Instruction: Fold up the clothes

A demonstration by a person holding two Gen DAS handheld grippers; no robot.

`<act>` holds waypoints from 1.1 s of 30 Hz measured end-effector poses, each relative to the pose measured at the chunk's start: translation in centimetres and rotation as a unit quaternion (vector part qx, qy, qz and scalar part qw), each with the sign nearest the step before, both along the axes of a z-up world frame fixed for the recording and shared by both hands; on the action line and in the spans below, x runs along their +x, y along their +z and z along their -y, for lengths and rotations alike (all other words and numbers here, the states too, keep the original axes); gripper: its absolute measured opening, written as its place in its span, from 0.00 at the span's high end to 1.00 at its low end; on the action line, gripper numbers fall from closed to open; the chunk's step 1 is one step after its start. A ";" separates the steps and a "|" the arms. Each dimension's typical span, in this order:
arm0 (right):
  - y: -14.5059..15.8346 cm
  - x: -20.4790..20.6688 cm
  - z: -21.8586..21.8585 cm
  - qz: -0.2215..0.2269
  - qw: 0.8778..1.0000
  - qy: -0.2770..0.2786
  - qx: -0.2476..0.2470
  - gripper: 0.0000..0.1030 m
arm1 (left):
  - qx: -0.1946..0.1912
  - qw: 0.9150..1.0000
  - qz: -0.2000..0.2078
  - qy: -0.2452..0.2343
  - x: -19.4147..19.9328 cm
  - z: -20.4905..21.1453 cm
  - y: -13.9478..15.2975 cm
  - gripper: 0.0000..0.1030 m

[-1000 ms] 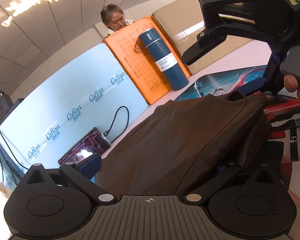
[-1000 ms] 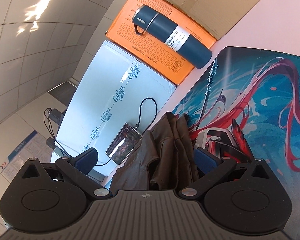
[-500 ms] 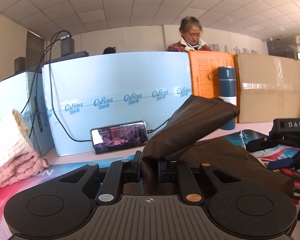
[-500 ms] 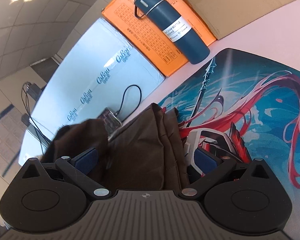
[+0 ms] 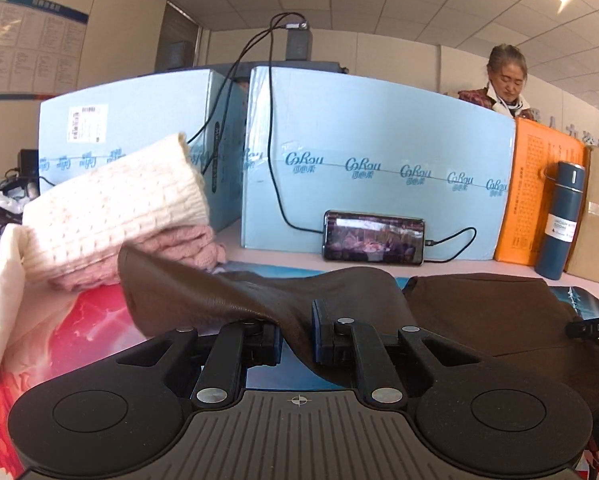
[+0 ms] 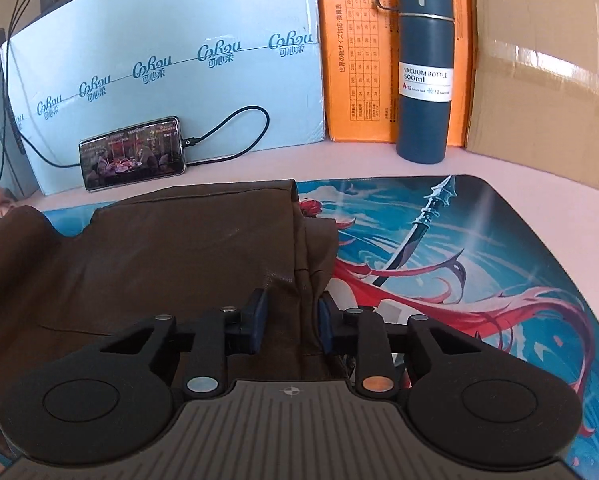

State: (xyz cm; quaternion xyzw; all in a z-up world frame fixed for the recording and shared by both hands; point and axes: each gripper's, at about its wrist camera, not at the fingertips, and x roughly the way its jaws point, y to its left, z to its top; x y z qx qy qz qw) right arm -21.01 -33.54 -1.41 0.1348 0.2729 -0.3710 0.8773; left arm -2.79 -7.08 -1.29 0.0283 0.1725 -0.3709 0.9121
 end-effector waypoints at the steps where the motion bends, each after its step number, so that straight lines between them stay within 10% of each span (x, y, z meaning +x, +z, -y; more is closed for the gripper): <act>1: 0.0 0.2 -0.1 -0.012 1.000 -0.005 -0.020 0.89 | 0.004 1.000 -0.010 -0.003 0.4 0.1 -0.2 0.87; 13: 0.3 2.5 5.1 -0.034 0.998 -0.044 -0.039 0.91 | 0.047 0.996 -0.014 -0.068 2.2 5.9 -0.7 0.87; 16: 0.3 2.5 6.3 -0.032 0.998 -0.052 -0.030 0.91 | 0.054 0.996 -0.037 -0.062 3.8 6.3 -0.9 0.76; 19: 0.4 2.0 6.9 -0.020 0.999 -0.048 -0.014 0.91 | 0.056 0.997 -0.062 0.000 5.8 4.8 -1.0 0.34; 26: 1.9 0.7 9.0 0.028 0.999 -0.038 -0.003 0.44 | 0.055 0.988 -0.033 0.138 8.6 1.3 0.4 0.14; 33: 3.0 1.6 11.1 0.103 0.995 0.003 0.014 0.18 | 0.083 0.996 0.025 -0.028 4.2 5.7 0.8 0.07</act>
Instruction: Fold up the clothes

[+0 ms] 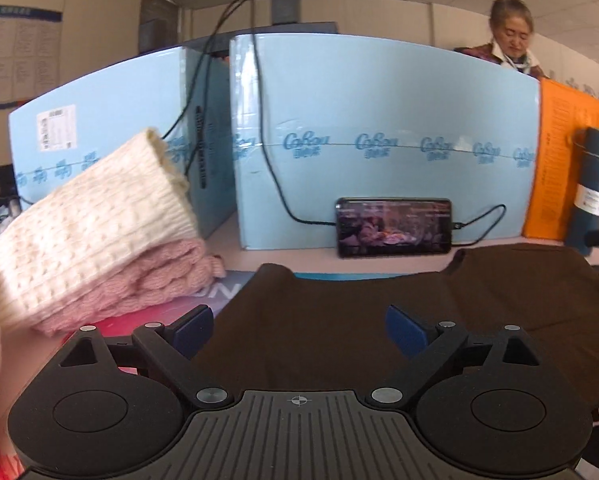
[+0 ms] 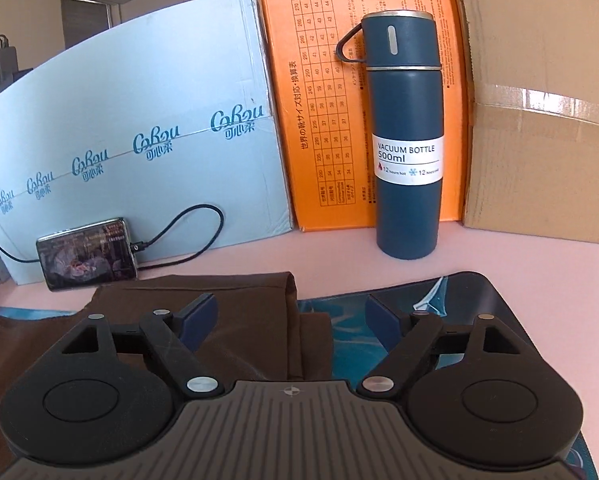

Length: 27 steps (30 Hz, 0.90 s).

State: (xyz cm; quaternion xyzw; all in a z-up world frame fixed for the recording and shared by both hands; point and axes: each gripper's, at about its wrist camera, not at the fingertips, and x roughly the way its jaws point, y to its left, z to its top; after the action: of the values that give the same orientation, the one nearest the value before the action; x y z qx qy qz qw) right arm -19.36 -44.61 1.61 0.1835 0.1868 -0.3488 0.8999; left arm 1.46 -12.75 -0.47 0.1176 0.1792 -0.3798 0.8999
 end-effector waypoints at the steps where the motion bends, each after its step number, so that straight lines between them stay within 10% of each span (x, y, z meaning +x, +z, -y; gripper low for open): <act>1: 0.0 0.2 0.2 0.013 1.000 0.010 0.003 0.17 | 0.018 0.999 0.021 -0.025 -1.0 1.1 -0.2 0.07; 7: -0.6 1.6 1.4 0.012 0.998 0.061 -0.005 0.10 | 0.118 0.983 0.095 -0.101 -4.4 4.3 -2.6 0.04; 19: -3.3 4.5 4.1 -0.036 0.986 0.165 -0.003 0.07 | 0.126 0.984 0.068 -0.102 -3.5 4.4 -3.6 0.02; 27: -2.5 4.9 4.9 0.055 0.969 0.235 0.060 0.07 | 0.115 0.987 0.035 -0.104 -2.5 4.3 -3.5 0.00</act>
State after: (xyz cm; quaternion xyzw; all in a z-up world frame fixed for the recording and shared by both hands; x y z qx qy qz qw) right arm -14.44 -49.49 -0.88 0.2070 0.1950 -0.1048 0.9530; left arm -1.02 -17.06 -3.97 0.2518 0.1765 -0.4439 0.8417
